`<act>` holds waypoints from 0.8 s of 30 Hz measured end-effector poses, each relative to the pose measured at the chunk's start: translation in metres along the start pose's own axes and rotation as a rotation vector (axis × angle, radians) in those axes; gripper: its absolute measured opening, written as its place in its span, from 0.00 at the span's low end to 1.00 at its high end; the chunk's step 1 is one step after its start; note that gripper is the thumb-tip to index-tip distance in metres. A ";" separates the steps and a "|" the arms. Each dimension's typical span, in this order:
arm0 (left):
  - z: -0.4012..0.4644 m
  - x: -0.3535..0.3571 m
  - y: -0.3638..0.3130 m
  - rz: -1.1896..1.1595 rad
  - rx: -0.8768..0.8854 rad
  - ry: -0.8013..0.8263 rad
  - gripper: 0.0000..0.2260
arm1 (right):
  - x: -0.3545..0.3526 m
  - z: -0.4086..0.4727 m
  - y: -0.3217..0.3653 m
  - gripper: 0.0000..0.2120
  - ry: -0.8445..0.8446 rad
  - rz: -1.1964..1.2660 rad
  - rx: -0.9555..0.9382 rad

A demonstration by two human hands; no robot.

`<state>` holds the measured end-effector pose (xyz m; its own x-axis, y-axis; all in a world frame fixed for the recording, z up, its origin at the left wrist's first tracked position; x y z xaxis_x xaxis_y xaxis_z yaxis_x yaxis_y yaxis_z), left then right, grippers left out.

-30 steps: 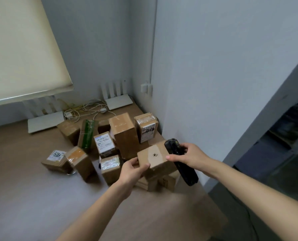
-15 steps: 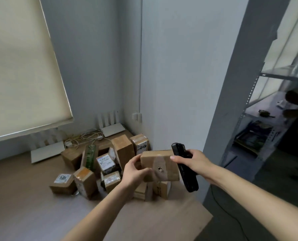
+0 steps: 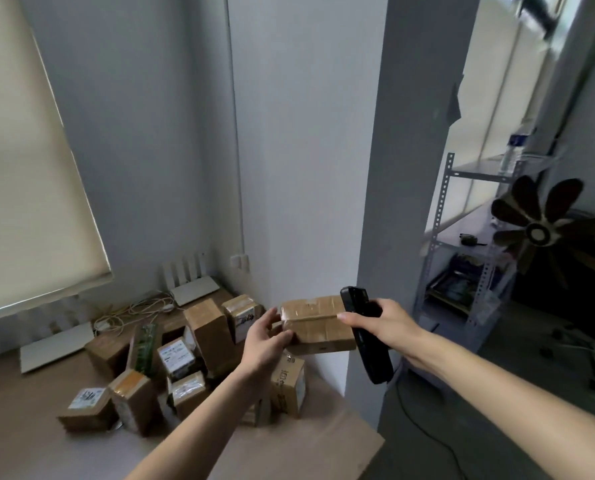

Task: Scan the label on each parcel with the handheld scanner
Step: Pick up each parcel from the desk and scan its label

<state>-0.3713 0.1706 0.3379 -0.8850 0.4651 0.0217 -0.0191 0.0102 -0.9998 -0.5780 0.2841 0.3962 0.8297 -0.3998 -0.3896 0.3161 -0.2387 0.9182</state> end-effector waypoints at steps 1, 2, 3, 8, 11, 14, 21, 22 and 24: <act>-0.001 0.005 -0.002 0.005 0.016 0.019 0.25 | -0.005 -0.002 -0.001 0.24 -0.005 0.005 -0.006; -0.003 0.010 -0.004 0.002 0.010 0.021 0.26 | -0.009 -0.005 0.000 0.25 -0.011 0.011 -0.009; -0.005 0.014 -0.007 -0.021 0.001 0.012 0.27 | -0.014 -0.007 0.000 0.26 -0.017 0.018 -0.014; -0.014 0.029 -0.016 -0.062 0.003 -0.078 0.15 | -0.027 -0.019 0.006 0.24 -0.020 0.030 -0.039; -0.014 0.032 -0.020 -0.077 0.028 -0.098 0.11 | -0.030 -0.021 0.005 0.23 -0.011 0.029 -0.052; -0.014 0.030 -0.026 -0.111 0.020 -0.040 0.19 | -0.035 -0.022 0.005 0.21 -0.033 0.057 -0.070; -0.014 0.031 -0.031 -0.158 0.026 -0.037 0.21 | -0.035 -0.023 0.012 0.19 0.006 0.100 -0.100; -0.013 0.031 -0.030 -0.138 0.038 -0.064 0.20 | -0.034 -0.023 0.014 0.19 0.013 0.099 -0.105; -0.011 0.031 -0.026 -0.091 0.070 -0.105 0.18 | -0.033 -0.024 0.016 0.21 0.020 0.099 -0.110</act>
<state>-0.3931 0.1943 0.3642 -0.9218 0.3701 0.1157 -0.1305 -0.0151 -0.9913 -0.5893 0.3143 0.4249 0.8680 -0.3989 -0.2959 0.2794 -0.1002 0.9549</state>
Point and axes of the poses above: each hand's wrist, its own z-axis towards the middle knuckle, its own x-axis out of the palm, y = z × x, the point moved 1 cm from there along z, towards the middle knuckle, and after that the axes turned 1 degree about z, right-handed, at the moved point
